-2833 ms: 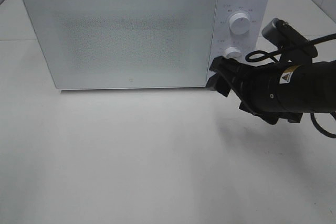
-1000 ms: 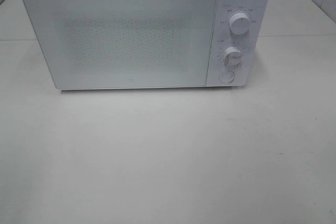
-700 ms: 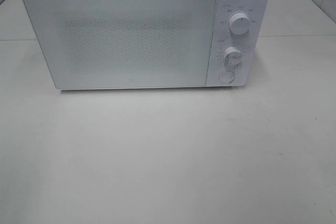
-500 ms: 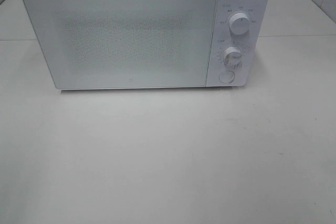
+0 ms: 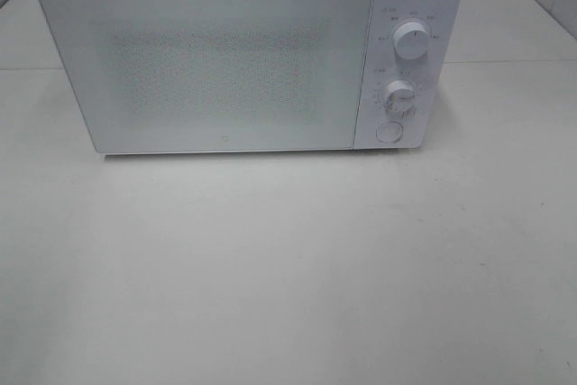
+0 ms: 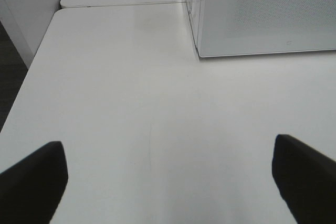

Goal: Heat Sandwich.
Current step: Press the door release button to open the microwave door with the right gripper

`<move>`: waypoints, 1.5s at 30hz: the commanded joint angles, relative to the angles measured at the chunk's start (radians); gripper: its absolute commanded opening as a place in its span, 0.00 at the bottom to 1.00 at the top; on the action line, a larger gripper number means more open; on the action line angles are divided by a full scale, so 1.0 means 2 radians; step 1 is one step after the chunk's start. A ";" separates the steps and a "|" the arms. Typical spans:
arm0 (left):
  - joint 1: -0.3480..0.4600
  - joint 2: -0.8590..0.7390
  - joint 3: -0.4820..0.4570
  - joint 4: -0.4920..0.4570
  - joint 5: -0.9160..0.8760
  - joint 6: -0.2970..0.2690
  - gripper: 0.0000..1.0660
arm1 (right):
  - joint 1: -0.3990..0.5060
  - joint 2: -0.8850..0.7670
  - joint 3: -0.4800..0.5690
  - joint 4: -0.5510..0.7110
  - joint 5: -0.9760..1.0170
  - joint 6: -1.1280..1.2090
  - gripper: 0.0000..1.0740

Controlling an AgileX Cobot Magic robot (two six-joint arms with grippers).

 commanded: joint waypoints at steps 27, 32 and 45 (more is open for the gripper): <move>0.002 -0.013 0.001 -0.004 -0.001 0.001 0.94 | -0.004 0.029 -0.016 0.001 -0.037 0.008 0.71; 0.002 -0.013 0.001 -0.004 -0.001 0.001 0.94 | -0.004 0.066 -0.018 0.002 -0.081 0.011 0.71; 0.002 -0.013 0.001 -0.004 -0.001 0.001 0.94 | -0.004 0.221 -0.018 0.003 -0.220 0.013 0.71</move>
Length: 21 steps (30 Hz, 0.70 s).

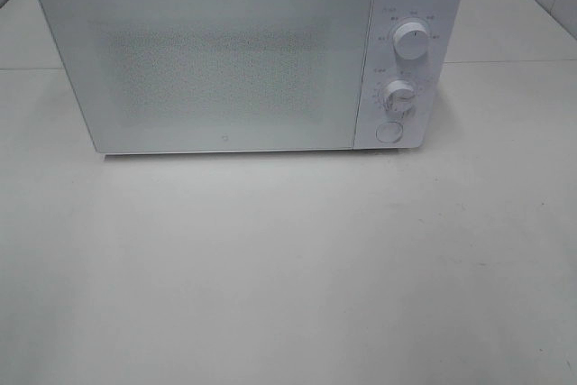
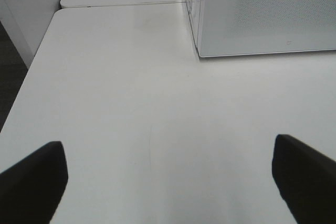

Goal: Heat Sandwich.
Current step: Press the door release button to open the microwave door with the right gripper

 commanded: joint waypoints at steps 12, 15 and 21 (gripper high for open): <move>0.002 -0.013 0.001 -0.004 -0.001 0.001 0.94 | -0.004 0.134 -0.004 0.000 -0.136 0.005 0.71; 0.002 -0.013 0.001 -0.004 -0.001 0.001 0.94 | -0.004 0.174 -0.004 0.000 -0.176 0.005 0.71; 0.002 -0.013 0.001 -0.004 -0.001 0.001 0.94 | -0.004 0.218 -0.004 0.001 -0.227 0.005 0.71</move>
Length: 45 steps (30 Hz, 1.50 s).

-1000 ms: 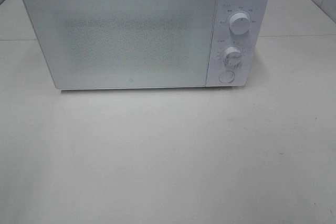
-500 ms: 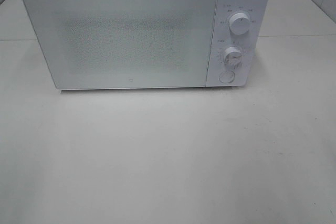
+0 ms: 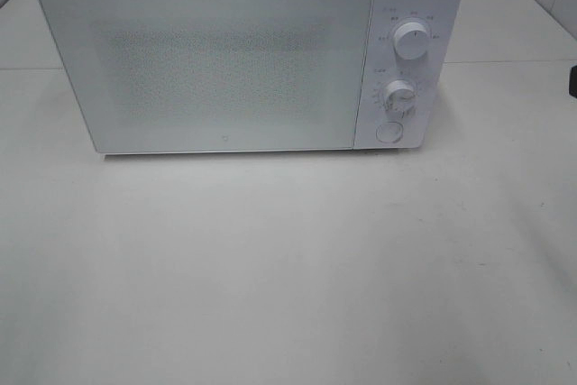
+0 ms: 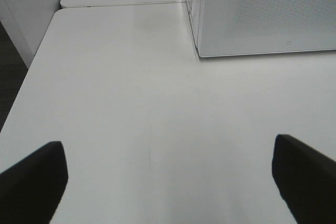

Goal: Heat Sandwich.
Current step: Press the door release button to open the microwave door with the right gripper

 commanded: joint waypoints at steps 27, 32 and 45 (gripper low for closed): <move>0.002 -0.013 0.001 -0.004 -0.001 0.001 0.94 | -0.002 0.244 0.064 0.041 -0.453 -0.025 0.71; 0.002 -0.013 0.001 -0.004 -0.001 0.001 0.94 | 0.014 0.276 0.095 0.128 -0.534 -0.079 0.71; 0.002 -0.013 0.001 -0.004 -0.001 0.001 0.94 | 0.131 0.344 0.118 0.278 -0.630 -0.155 0.71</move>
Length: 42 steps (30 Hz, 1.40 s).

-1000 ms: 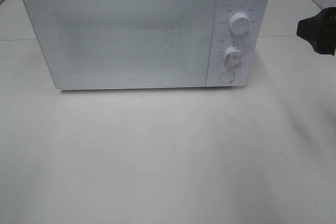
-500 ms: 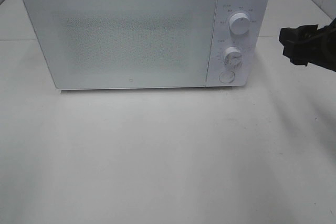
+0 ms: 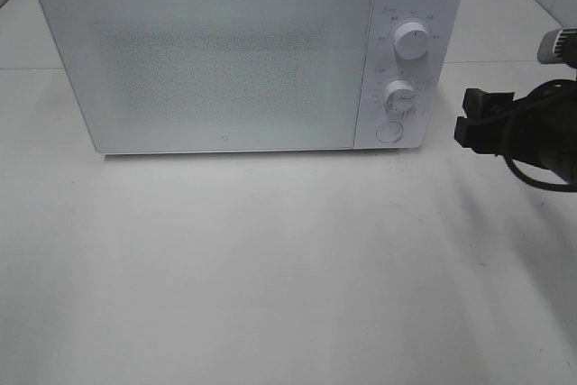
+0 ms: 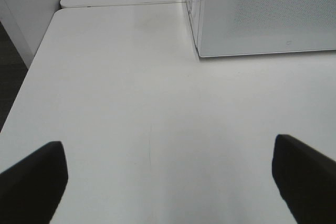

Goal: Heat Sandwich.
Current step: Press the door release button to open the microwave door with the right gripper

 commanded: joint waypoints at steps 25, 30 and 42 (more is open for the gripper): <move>0.002 -0.013 0.001 -0.004 -0.001 0.001 0.94 | 0.153 0.130 -0.001 0.144 -0.094 0.017 0.71; 0.002 -0.013 0.001 -0.004 -0.001 0.001 0.94 | 0.153 0.130 -0.001 0.144 -0.094 0.017 0.71; 0.002 -0.013 0.001 -0.004 -0.001 0.001 0.94 | 0.153 0.130 -0.001 0.144 -0.094 0.140 0.71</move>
